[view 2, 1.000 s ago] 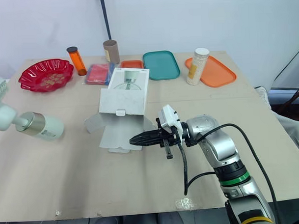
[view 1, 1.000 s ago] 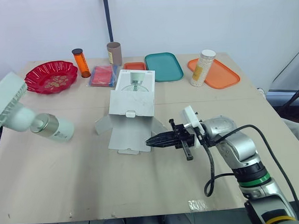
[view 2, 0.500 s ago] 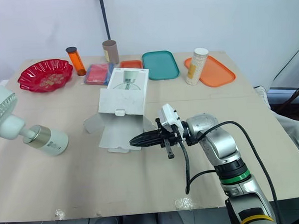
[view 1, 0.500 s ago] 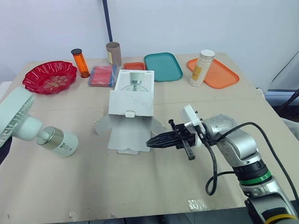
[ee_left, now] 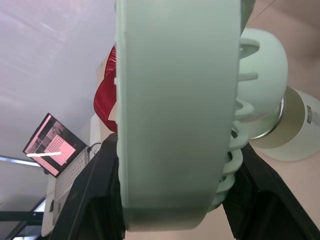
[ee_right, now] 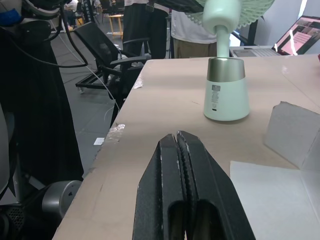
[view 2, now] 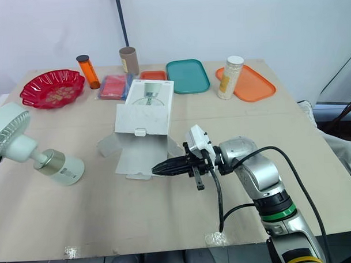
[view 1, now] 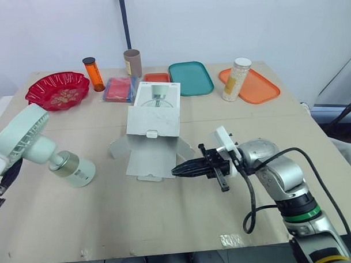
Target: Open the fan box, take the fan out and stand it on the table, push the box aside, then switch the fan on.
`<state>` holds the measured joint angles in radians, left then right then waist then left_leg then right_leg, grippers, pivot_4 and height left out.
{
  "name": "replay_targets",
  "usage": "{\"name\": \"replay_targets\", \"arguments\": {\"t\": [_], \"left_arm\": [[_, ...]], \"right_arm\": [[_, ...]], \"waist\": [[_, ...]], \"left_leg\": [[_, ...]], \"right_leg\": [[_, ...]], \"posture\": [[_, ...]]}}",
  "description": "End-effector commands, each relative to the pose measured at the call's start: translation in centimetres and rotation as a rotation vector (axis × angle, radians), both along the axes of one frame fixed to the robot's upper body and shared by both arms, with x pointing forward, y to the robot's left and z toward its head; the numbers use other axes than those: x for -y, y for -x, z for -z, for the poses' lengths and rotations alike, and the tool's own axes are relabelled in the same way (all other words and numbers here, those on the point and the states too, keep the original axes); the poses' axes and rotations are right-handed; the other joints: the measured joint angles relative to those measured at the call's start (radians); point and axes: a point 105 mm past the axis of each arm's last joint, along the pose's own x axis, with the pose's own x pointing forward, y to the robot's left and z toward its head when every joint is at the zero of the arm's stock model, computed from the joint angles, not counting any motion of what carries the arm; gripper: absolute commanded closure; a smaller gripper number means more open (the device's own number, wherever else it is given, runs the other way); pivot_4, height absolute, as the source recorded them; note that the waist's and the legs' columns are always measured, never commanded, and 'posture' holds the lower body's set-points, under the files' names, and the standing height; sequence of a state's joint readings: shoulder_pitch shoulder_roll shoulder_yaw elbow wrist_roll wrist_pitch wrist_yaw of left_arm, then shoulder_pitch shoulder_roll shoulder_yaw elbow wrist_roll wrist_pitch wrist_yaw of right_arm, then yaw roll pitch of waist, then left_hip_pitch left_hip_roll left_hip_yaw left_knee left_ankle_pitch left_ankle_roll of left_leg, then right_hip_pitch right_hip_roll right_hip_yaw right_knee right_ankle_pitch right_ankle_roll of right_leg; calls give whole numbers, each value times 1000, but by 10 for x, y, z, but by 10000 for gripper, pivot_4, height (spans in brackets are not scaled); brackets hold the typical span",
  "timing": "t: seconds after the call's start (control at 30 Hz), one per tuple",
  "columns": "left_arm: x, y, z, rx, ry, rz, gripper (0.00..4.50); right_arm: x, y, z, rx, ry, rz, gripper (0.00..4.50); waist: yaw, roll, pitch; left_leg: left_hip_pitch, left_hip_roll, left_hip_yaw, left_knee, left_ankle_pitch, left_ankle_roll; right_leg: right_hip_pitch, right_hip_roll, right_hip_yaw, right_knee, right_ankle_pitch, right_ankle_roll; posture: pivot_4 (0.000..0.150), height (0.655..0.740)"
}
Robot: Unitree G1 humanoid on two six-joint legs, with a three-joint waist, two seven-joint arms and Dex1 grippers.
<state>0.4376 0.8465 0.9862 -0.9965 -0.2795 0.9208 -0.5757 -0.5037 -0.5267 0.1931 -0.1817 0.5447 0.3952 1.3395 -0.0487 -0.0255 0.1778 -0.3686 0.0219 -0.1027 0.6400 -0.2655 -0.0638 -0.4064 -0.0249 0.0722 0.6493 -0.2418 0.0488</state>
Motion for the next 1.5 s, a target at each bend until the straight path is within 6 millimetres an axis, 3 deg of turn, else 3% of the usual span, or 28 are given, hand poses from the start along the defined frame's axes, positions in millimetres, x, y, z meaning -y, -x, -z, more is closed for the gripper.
{"name": "replay_targets", "arguments": {"t": [0.03, 0.57, 1.17, 1.5], "left_arm": [[-6, -1, -10, 29, -62, -36, 24465], [8, -10, 10, -53, 188, -4, 24465], [19, -24, 23, -118, 443, 5, 24465], [19, -35, 12, -69, 492, -20, 24465]], "right_arm": [[1, 5, -9, 37, -23, -3, 45000], [0, 6, -10, 37, -31, 30, 45000], [3, 9, -11, 39, -38, 72, 45000], [2, 7, -11, 41, -40, 84, 45000]], "waist": [[0, 0, 0], [2, 1, 0], [4, 14, -8], [5, 15, -8]], "left_leg": [[0, 0, 0, 0, 0, 0], [1, 0, 0, 0, 0, 0], [2, -1, -2, 0, 1, -1], [8, -2, -2, 0, 1, -1]], "right_leg": [[0, 0, 0, 0, 0, 0], [1, 0, 0, 0, 0, 0], [3, -1, 0, 1, 0, 1], [9, -1, 0, 0, -1, 2]], "posture": [[1500, 7400], [1500, 7400], [1500, 7400], [1500, 7400]]}}
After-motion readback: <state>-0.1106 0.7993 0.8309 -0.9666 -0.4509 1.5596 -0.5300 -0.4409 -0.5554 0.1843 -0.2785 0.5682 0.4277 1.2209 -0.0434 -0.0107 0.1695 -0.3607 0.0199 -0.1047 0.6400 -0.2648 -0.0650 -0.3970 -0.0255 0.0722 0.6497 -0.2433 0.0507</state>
